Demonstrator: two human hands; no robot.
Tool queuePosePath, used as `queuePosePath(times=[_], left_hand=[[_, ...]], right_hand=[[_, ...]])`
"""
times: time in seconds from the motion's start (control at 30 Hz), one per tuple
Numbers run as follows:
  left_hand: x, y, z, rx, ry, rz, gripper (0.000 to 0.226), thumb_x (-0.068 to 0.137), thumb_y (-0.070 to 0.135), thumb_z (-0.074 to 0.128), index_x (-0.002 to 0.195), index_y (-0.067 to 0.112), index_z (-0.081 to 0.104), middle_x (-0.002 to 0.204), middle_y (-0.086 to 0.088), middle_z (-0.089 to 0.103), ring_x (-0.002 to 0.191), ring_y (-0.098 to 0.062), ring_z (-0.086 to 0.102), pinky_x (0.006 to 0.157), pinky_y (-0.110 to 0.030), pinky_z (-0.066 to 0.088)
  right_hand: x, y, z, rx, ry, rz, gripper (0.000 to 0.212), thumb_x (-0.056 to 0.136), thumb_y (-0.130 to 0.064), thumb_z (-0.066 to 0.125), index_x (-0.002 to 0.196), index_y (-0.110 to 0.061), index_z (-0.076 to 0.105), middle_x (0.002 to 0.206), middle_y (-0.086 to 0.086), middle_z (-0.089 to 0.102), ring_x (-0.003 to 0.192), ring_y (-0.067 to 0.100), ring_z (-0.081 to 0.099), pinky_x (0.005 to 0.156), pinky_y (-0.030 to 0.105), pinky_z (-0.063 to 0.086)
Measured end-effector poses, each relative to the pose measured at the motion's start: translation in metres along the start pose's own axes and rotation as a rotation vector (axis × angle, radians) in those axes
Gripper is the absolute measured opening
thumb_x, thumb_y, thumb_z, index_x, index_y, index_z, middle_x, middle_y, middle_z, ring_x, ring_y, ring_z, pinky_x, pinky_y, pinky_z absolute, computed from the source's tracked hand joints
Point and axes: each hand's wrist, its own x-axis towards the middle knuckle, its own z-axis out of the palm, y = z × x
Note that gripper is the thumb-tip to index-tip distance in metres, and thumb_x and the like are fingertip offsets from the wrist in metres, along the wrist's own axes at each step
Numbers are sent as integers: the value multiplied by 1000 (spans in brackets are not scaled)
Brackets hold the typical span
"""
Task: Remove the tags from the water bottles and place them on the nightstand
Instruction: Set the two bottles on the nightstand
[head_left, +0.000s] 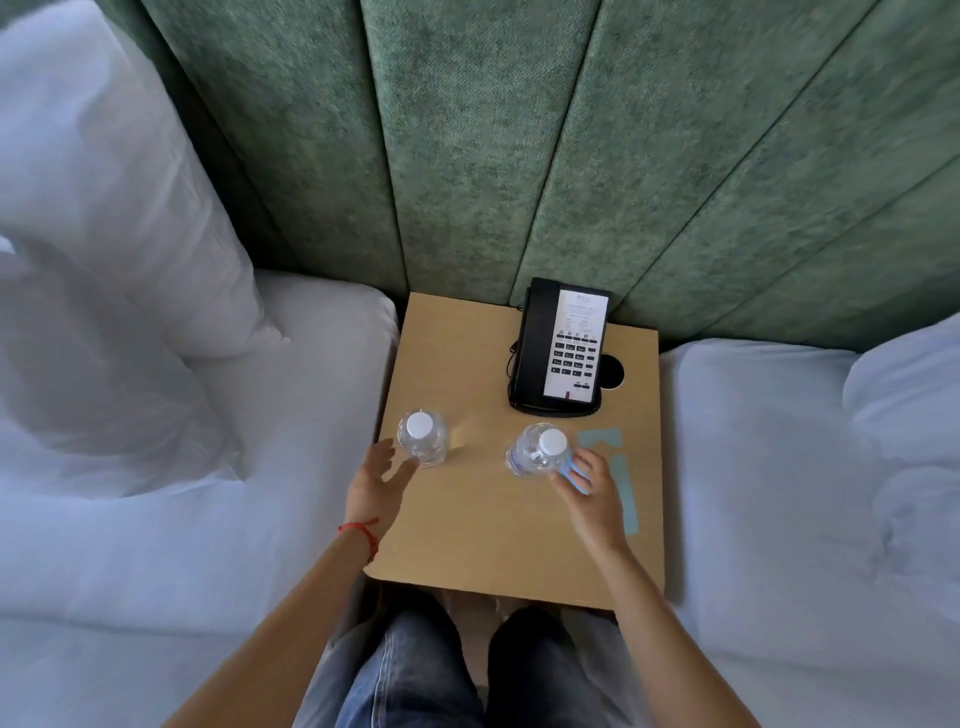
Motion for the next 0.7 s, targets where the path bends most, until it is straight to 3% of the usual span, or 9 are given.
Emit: queuePosePath(times=[0.1,0.2,0.3,0.43,0.57,0.7], left_hand=[[-26,-1,-2,50,69,19,41,90,31,54,126,12,49,129,-10,55,119,-25,49,97,-33,37],[-52,3,-1,43,159,37,35,91,29,52,122,12,53,124,-12,58,116,-27,51,95,-34,40],[-82,9,9,50,241,49,35,91,32,52,122,15,54,124,-11,59,114,-26,53,94,-34,43],[-129,4,26,151,369,80,37,90,35,53,122,17,53,122,-8,58,91,-19,56,80,-27,41],[-180,-17,40,166,485,89,37,89,32,54,122,16,52,125,-7,56,108,-24,55,92,-35,44],[-237,-52,46,135,640,16,36,89,28,56,123,16,54,129,-6,54,120,-25,47,99,-34,37]], right_hand=[[-14,3,-6,-86,-9,-38,29,84,-10,63,112,-13,56,121,5,60,108,17,58,86,24,41],[-23,2,-11,-166,-119,-92,22,85,-10,62,107,-12,60,111,-1,63,107,17,60,84,22,39],[-28,-6,-18,-262,-247,-176,22,87,-14,61,109,-11,60,113,1,63,110,17,59,86,23,40],[-36,-17,-32,-367,-397,-323,24,87,-15,61,110,-9,60,116,6,65,110,19,58,94,30,44],[-47,-23,-38,-448,-518,-439,29,86,-18,62,114,-11,60,120,5,63,115,18,56,99,38,44],[-69,-19,-24,-589,-661,-554,37,87,-23,61,122,-12,55,127,6,58,121,18,51,100,37,42]])
